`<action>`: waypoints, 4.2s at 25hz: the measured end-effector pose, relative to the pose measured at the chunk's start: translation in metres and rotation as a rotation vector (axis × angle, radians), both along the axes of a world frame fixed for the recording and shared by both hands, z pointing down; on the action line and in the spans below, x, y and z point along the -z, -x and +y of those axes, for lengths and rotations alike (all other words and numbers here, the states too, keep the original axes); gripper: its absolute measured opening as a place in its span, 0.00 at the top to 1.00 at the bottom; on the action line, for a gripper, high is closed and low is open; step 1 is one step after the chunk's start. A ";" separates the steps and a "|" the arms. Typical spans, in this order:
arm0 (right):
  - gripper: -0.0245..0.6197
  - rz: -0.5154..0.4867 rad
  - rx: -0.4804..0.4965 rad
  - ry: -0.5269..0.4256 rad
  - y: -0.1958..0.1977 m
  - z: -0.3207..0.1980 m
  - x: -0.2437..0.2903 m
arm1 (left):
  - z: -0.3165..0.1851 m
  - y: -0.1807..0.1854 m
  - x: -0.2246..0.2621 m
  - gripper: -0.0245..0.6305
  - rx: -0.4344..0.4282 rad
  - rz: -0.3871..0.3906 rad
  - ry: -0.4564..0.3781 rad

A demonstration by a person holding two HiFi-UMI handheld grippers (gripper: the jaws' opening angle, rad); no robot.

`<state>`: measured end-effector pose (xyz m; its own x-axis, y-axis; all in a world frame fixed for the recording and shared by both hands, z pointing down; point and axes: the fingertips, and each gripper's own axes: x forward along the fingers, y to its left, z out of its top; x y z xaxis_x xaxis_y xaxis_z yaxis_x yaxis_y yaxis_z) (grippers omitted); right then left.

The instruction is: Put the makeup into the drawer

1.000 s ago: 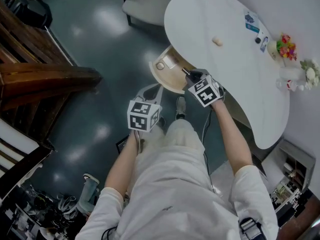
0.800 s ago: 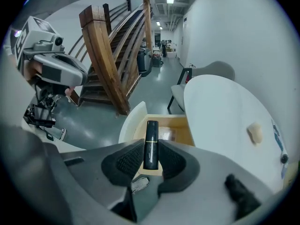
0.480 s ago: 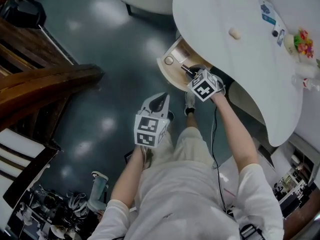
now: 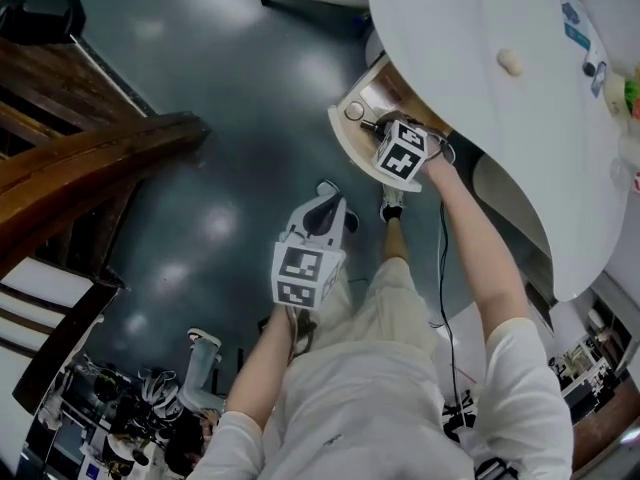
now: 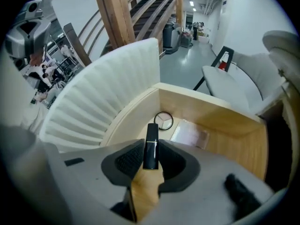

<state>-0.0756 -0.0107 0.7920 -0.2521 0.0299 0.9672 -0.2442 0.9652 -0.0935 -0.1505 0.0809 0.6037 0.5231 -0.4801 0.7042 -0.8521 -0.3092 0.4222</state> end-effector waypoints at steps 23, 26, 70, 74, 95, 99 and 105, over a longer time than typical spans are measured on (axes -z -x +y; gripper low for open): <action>0.75 0.050 0.038 0.062 -0.010 0.007 -0.048 | 0.006 -0.011 -0.024 0.95 0.011 -0.018 0.055; 0.75 0.027 0.029 0.036 -0.008 0.005 -0.033 | 0.006 -0.012 -0.017 0.95 0.008 -0.022 0.046; 0.94 -0.484 -0.477 -0.207 -0.192 0.053 0.304 | -0.041 -0.193 0.172 0.95 0.000 -0.030 -0.227; 0.94 -0.487 -0.493 -0.237 -0.206 0.035 0.298 | -0.046 -0.200 0.169 0.95 -0.008 -0.035 -0.221; 0.89 -0.346 -0.438 -0.250 -0.241 -0.087 0.254 | -0.073 -0.172 0.150 0.95 0.116 -0.065 -0.178; 0.83 -0.323 -0.416 -0.265 -0.239 -0.108 0.247 | -0.065 -0.165 0.146 0.95 0.140 -0.068 -0.162; 0.71 -0.286 -0.378 -0.295 -0.231 -0.140 0.237 | -0.055 -0.154 0.136 0.95 0.169 -0.071 -0.127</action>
<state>0.1556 -0.1503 0.5549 -0.4465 -0.3752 0.8123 -0.5828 0.8108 0.0541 0.0035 0.0257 0.4682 0.3786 -0.6437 0.6650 -0.9227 -0.2060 0.3258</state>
